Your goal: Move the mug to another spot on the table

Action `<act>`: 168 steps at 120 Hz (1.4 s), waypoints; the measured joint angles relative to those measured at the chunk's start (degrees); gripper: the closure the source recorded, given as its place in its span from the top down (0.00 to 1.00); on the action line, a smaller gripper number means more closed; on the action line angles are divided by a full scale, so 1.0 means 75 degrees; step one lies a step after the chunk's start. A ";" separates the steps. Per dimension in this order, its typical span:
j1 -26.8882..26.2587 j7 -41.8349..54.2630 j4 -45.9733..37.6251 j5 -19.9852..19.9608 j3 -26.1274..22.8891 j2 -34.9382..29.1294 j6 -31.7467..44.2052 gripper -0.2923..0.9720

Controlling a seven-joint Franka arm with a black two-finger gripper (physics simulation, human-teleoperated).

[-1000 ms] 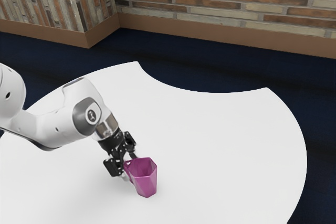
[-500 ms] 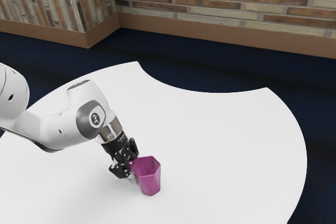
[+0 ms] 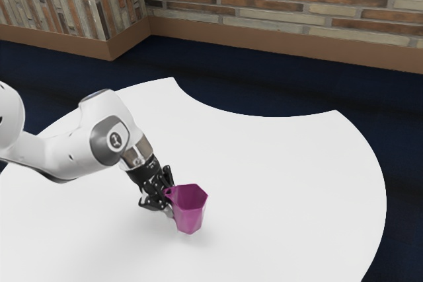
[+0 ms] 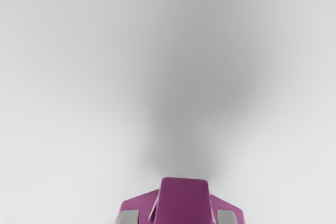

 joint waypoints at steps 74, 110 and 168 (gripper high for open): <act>0.0577 0.1086 0.1296 0.0053 0.1755 0.0656 -0.0407 0.15; 0.0246 0.1535 0.1444 0.0039 0.1756 0.0939 -0.0507 0.15; 0.0269 0.2285 0.1994 -0.0589 0.1700 0.1827 -0.0552 0.15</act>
